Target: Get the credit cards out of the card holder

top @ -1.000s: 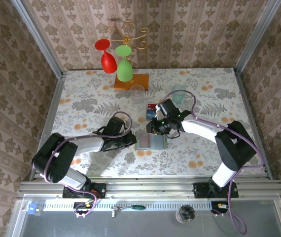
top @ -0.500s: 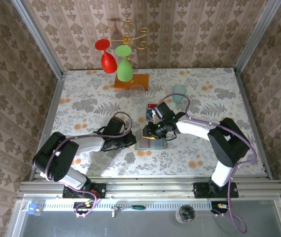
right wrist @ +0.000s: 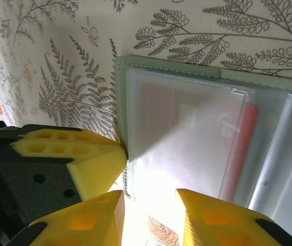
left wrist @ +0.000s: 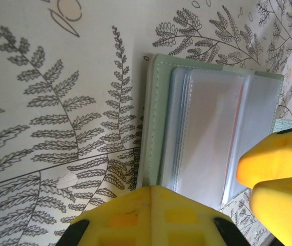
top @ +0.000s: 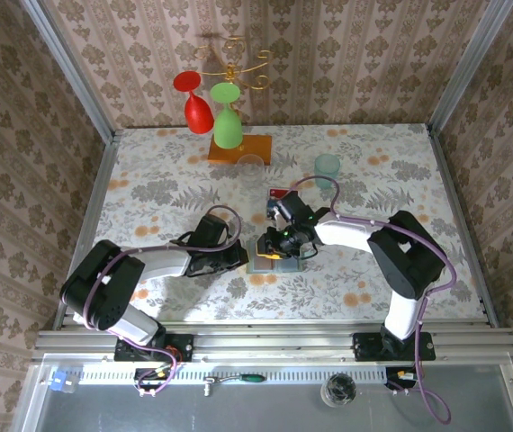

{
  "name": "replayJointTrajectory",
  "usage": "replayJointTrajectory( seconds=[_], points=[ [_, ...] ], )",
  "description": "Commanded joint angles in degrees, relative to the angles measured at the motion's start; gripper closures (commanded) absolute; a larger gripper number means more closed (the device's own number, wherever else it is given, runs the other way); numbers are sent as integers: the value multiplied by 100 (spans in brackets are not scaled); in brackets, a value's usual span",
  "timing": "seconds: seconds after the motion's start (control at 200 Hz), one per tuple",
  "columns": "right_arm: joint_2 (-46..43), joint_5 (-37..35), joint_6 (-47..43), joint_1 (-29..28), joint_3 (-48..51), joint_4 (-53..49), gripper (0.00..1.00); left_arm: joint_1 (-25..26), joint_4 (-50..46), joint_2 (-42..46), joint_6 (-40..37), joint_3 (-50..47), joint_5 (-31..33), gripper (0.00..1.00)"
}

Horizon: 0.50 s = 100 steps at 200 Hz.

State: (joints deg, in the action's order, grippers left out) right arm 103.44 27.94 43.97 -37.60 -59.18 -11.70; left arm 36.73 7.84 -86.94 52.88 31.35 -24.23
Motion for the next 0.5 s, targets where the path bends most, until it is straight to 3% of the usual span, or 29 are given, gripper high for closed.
replayJointTrajectory(
  seconds=[0.0,0.495],
  points=[
    [121,80,128,-58,-148,126,68,33,32,74,44,-101,-32,95],
    [295,-14,165,-80,-158,127,74,26,43,89,53,-147,-29,95]
  ],
)
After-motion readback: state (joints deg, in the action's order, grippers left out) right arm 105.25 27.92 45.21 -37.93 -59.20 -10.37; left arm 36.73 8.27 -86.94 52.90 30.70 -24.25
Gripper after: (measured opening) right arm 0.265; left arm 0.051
